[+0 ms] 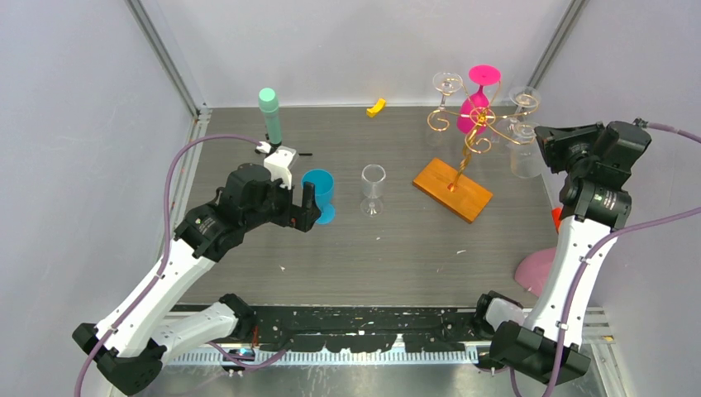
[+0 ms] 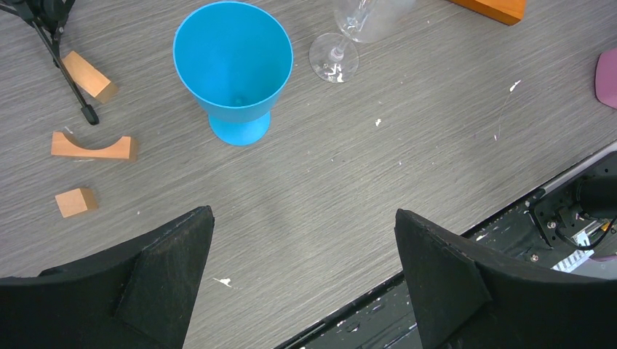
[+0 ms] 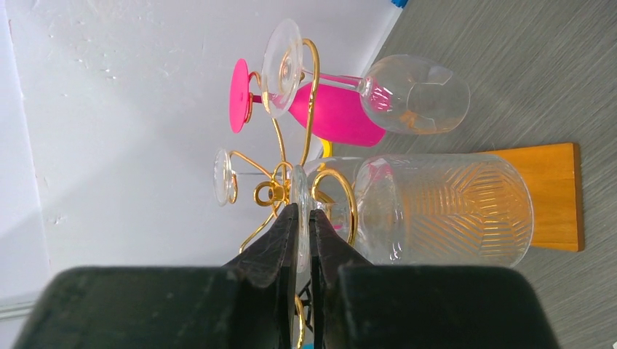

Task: Take the wine glass off the wine glass rack

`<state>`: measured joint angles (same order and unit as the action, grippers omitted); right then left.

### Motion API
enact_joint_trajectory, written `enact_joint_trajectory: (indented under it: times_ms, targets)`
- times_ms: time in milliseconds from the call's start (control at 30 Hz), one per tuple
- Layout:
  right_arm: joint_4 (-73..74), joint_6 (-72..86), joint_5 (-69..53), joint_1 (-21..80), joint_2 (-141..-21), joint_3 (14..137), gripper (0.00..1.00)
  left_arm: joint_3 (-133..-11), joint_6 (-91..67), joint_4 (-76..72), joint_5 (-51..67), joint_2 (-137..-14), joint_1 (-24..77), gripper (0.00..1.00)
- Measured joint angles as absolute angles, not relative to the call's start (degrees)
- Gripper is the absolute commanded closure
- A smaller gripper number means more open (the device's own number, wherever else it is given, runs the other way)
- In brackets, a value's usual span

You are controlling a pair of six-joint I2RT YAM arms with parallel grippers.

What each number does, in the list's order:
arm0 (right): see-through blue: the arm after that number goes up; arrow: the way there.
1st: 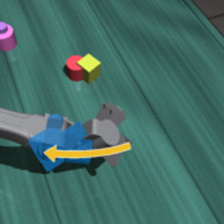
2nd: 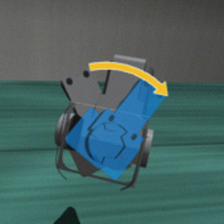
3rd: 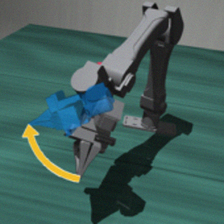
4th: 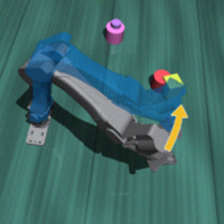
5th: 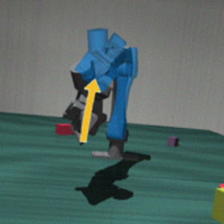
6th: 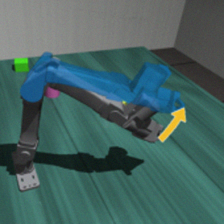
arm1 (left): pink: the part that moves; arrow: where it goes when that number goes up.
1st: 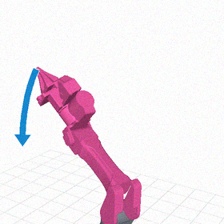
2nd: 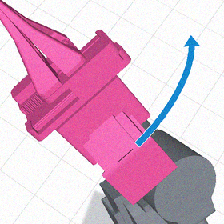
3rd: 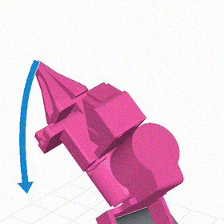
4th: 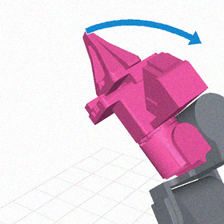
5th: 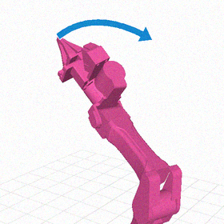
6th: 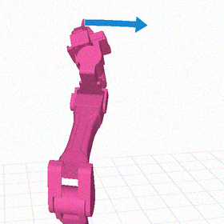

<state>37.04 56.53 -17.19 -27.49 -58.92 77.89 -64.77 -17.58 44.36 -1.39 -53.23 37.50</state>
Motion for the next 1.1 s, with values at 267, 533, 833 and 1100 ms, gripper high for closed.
enact_joint_trajectory:
  times_ms: [267, 533, 833, 1100]
  targets:
    - [35.6, 57.4, -17.9, -27.5, -55.6, 74.8, 1.0, -64.8, -17.6, 44.4, -1.4, -53.3, 37.5, 0.02]
    - [35.0, 57.8, -18.7, -27.5, -51.2, 71.6, 1.0, -64.8, -17.6, 44.3, -1.3, -53.3, 37.5, 0.02]
    - [30.1, 59.1, -21.8, -27.5, -47.8, 66.8, 1.0, -64.8, -17.7, 44.3, -1.2, -53.7, 37.5, 0.02]
    - [26.8, 60.6, -24.2, -27.5, -47.6, 64.8, 1.0, -64.8, -17.9, 44.0, -0.9, -53.9, 37.5, 0.02]
